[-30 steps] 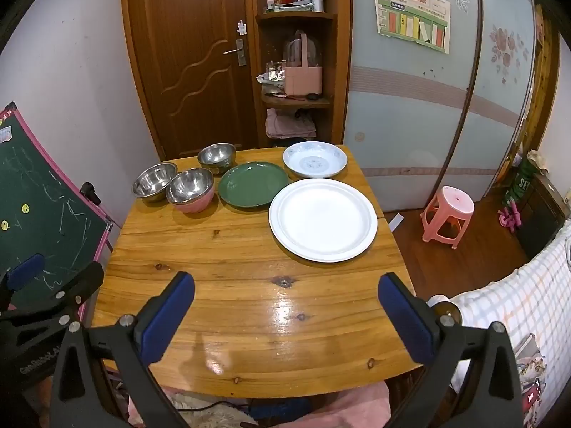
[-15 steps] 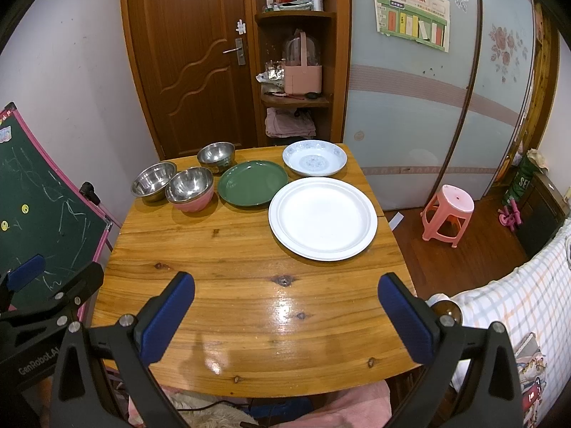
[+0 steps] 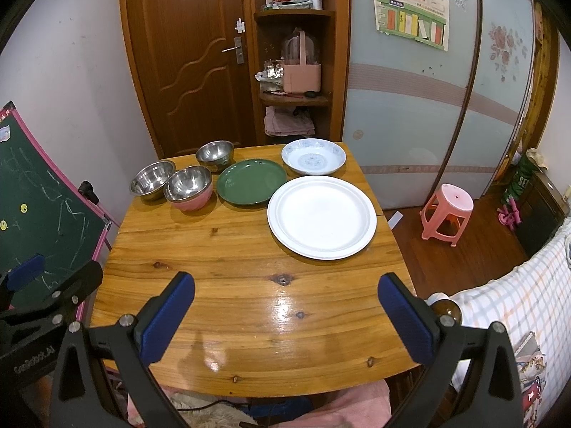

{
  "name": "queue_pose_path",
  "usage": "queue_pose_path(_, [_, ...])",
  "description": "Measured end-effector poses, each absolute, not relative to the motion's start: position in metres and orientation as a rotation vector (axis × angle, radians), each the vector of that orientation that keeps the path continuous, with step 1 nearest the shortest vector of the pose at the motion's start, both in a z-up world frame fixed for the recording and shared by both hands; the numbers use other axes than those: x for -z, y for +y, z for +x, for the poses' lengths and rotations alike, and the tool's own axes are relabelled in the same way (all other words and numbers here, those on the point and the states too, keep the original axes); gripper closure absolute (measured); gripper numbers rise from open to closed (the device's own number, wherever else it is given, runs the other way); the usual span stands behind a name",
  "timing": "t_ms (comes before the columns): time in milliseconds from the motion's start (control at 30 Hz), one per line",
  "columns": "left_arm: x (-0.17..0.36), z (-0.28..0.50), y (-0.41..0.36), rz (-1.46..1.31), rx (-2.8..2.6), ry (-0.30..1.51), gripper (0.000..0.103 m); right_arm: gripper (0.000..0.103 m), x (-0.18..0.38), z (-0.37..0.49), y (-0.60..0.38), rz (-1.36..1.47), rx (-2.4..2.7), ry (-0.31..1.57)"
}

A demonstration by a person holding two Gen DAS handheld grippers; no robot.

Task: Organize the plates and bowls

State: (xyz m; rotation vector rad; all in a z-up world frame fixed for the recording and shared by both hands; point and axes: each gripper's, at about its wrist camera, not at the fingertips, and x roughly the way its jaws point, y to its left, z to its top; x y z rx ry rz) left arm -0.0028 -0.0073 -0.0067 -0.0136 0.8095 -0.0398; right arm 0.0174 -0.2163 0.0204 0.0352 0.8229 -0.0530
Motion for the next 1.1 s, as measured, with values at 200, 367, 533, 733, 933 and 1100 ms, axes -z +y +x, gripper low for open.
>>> queue_pose_path(200, [0.008, 0.002, -0.006, -0.030, 0.058, 0.821, 0.001, 0.000, -0.020, 0.019, -0.216, 0.041, 0.048, 0.822])
queue_pose_path(367, [0.002, 0.010, -0.001, -0.045, 0.044, 0.796, 0.001, 0.000, -0.019, 0.022, -0.216, 0.046, 0.038, 0.825])
queue_pose_path(533, [-0.002, 0.019, -0.001, -0.032, 0.034, 0.790, 0.001, 0.000, -0.020, 0.027, -0.216, 0.027, 0.038, 0.806])
queue_pose_path(733, [0.003, 0.033, -0.008, 0.033, 0.044, 0.794, 0.001, 0.000, -0.017, 0.034, -0.213, -0.043, 0.050, 0.777])
queue_pose_path(933, [0.002, 0.040, -0.012, 0.032, 0.067, 0.764, 0.001, 0.000, -0.022, 0.037, -0.217, -0.054, 0.039, 0.733])
queue_pose_path(1100, [-0.002, 0.047, -0.017, 0.044, 0.071, 0.745, 0.001, 0.000, -0.025, 0.046, -0.223, -0.038, -0.014, 0.724])
